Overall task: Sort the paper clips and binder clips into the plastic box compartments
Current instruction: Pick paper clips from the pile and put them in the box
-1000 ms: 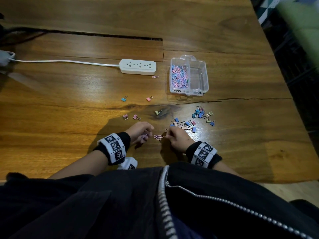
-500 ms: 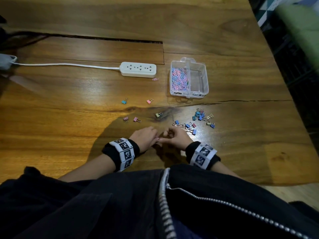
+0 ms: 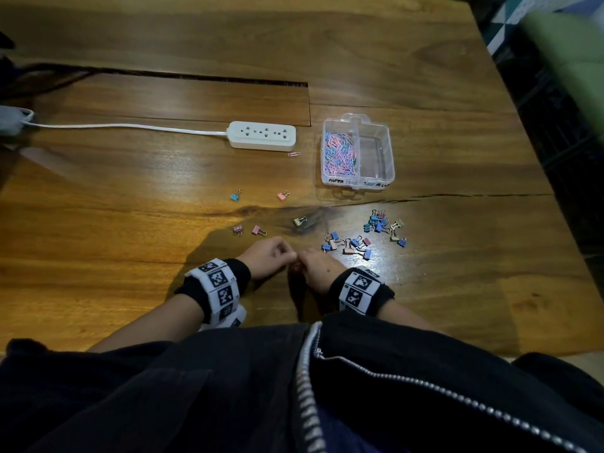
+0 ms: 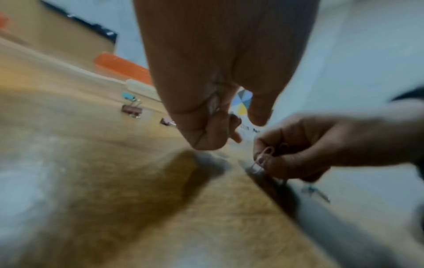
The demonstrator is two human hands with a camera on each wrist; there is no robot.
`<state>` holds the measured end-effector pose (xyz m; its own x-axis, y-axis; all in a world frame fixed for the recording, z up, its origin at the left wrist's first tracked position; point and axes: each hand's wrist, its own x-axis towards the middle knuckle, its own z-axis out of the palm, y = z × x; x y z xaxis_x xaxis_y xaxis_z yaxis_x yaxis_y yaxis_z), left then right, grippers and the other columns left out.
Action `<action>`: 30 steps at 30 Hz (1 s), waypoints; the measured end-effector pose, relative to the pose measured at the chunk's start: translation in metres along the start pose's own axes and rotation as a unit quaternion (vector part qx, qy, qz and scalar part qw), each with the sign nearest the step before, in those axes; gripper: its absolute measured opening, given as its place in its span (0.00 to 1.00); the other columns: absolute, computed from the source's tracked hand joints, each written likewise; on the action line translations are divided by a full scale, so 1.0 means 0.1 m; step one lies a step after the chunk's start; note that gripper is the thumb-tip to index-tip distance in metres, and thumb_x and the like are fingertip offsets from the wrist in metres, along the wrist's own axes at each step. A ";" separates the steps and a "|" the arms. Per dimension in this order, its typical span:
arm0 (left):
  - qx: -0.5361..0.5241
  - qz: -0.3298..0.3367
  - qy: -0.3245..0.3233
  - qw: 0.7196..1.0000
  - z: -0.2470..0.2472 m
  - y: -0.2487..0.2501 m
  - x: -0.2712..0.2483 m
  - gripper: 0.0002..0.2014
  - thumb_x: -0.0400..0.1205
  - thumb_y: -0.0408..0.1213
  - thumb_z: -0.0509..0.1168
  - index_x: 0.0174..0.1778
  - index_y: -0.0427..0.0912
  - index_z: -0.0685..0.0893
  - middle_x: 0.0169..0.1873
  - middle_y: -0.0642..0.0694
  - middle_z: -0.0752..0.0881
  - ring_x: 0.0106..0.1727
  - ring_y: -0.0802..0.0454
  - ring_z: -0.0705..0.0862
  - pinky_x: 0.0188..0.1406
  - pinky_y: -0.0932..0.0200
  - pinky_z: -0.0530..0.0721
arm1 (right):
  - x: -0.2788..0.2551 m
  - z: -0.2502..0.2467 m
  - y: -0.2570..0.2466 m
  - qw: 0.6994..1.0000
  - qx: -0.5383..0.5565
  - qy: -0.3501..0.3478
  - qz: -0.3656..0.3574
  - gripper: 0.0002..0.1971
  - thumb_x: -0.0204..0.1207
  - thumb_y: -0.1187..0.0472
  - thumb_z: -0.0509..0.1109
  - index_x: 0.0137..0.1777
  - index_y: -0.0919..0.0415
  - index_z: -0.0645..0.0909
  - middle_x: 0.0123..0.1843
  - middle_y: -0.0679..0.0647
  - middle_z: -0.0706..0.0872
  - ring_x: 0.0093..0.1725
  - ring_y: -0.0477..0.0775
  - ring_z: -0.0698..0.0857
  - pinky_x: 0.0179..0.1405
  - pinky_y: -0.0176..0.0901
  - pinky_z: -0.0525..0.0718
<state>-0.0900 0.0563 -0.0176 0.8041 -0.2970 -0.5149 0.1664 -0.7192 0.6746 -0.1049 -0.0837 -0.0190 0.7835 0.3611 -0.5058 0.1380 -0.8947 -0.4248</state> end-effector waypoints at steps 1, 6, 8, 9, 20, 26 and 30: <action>-0.075 -0.028 0.015 0.997 -0.03 -0.01 0.00 0.10 0.84 0.41 0.57 0.50 0.40 0.80 0.38 0.48 0.77 0.38 0.53 0.75 0.33 0.63 0.72 | -0.01 -0.02 0.01 0.998 0.054 0.017 0.008 0.09 0.80 0.62 0.60 0.55 0.66 0.77 0.55 0.61 0.82 0.57 0.59 0.80 0.56 0.43 0.76; -0.450 -0.133 -0.078 0.880 -0.13 0.04 0.00 0.12 0.86 0.36 0.52 0.42 0.36 0.78 0.33 0.43 0.79 0.31 0.53 0.78 0.23 0.67 0.80 | -0.11 -0.17 0.10 0.904 0.420 0.080 0.025 0.12 0.75 0.66 0.68 0.32 0.56 0.73 0.31 0.49 0.76 0.29 0.40 0.76 0.26 0.25 0.73; -0.502 -0.150 -0.108 0.845 -0.10 0.08 0.01 0.12 0.86 0.37 0.53 0.45 0.34 0.78 0.37 0.40 0.81 0.36 0.50 0.81 0.27 0.65 0.84 | -0.11 -0.22 0.11 0.904 0.419 0.086 -0.004 0.10 0.73 0.65 0.70 0.32 0.55 0.76 0.32 0.50 0.79 0.31 0.45 0.77 0.30 0.31 0.74; -0.510 -0.155 -0.115 0.838 -0.08 0.11 0.03 0.12 0.85 0.38 0.53 0.45 0.34 0.78 0.37 0.40 0.80 0.36 0.50 0.81 0.27 0.64 0.84 | -0.11 -0.25 0.11 0.911 0.402 0.089 -0.014 0.11 0.73 0.65 0.71 0.32 0.54 0.76 0.32 0.50 0.79 0.32 0.47 0.76 0.32 0.34 0.74; 0.146 -0.082 0.036 0.985 0.20 0.18 0.18 0.15 0.79 0.47 0.65 0.44 0.35 0.81 0.34 0.47 0.78 0.40 0.50 0.79 0.39 0.58 0.76 | -0.12 -0.28 0.49 0.867 0.476 0.115 0.088 0.12 0.78 0.67 0.63 0.34 0.56 0.77 0.32 0.51 0.79 0.26 0.41 0.81 0.25 0.31 0.78; 0.090 -0.057 -0.012 0.994 0.18 0.14 0.20 0.14 0.83 0.38 0.58 0.33 0.38 0.79 0.26 0.49 0.72 0.27 0.55 0.70 0.28 0.62 0.70 | -0.18 -0.45 0.61 0.802 0.575 0.087 0.137 0.11 0.81 0.71 0.55 0.41 0.60 0.76 0.31 0.52 0.73 0.26 0.45 0.68 0.15 0.28 0.66; -0.288 -0.112 0.009 0.951 -0.12 0.38 0.33 0.10 0.81 0.31 0.58 0.33 0.39 0.75 0.28 0.46 0.77 0.23 0.56 0.75 0.21 0.66 0.74 | -0.07 -0.72 0.64 0.773 0.608 0.089 0.159 0.09 0.80 0.69 0.57 0.38 0.62 0.73 0.30 0.54 0.73 0.19 0.43 0.70 0.12 0.29 0.66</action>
<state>-0.0504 0.0264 -0.0025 0.7211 -0.1624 -0.6735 0.6148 -0.2982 0.7301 -0.0575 -0.1626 0.0114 0.7462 0.0348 -0.6648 -0.6655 0.0158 -0.7462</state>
